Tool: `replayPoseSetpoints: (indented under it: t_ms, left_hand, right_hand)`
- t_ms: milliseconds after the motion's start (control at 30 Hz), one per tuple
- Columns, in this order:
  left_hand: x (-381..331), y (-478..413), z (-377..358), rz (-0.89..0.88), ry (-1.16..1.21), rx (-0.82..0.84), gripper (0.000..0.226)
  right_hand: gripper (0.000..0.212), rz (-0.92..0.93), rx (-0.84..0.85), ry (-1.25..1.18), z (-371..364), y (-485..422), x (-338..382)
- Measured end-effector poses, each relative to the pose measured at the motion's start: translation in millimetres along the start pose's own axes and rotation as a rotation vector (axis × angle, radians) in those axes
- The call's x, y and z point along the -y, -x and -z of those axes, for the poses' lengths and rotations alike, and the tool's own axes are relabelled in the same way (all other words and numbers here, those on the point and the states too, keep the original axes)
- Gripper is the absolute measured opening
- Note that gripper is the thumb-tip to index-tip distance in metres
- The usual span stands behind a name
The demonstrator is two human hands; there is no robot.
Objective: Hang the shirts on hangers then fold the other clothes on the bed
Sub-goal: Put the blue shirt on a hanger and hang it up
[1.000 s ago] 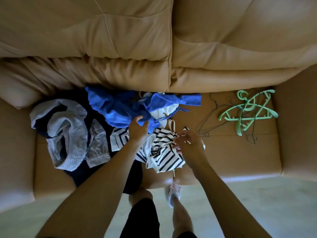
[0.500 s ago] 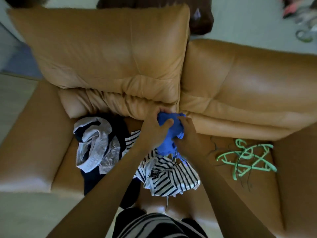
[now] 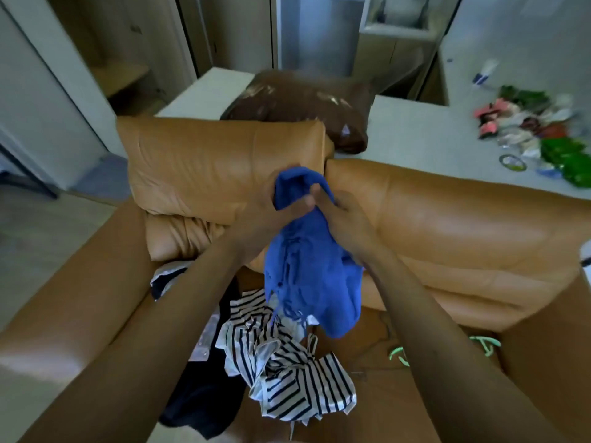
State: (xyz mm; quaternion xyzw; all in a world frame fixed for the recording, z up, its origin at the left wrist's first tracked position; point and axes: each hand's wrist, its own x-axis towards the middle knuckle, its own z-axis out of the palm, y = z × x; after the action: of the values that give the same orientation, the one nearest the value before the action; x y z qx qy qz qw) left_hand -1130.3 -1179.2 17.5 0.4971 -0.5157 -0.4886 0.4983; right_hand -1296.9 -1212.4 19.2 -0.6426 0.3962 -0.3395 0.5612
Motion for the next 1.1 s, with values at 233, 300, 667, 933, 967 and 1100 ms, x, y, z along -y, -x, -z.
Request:
replayPoseSetpoints:
  t_ms: [233,300,667,933,967,1100]
  left_hand:
    - [-33.9,12.5,-4.8,-0.104,-0.062,-0.061,0.049]
    - [-42.5,11.7,-2.2,-0.134,-0.112,-0.091,0.03]
    - [-121.2,-8.4,15.3,-0.517,-0.712,-0.069,0.026]
    - [-159.5,-24.1,25.4,-0.372,-1.103,0.195,0.04]
    - [-161.9,-26.2,26.1,-0.336,-1.142,0.218,0.036]
    - [-167.4,-30.6,26.0,-0.279,-1.026,0.208,0.028]
  right_hand:
    - [0.071,0.035,-0.184,0.013,28.4,7.1,46.6]
    - [0.084,0.063,-0.221,0.006,41.8,10.9,53.6]
    - [0.04,0.256,-0.097,0.275,103.3,32.5,89.3]
    - [0.022,0.329,-0.119,0.478,130.5,28.5,102.0]
    - [0.025,0.322,-0.132,0.483,131.1,27.4,102.2]
    - [0.013,0.279,-0.152,0.474,133.6,30.0,102.1]
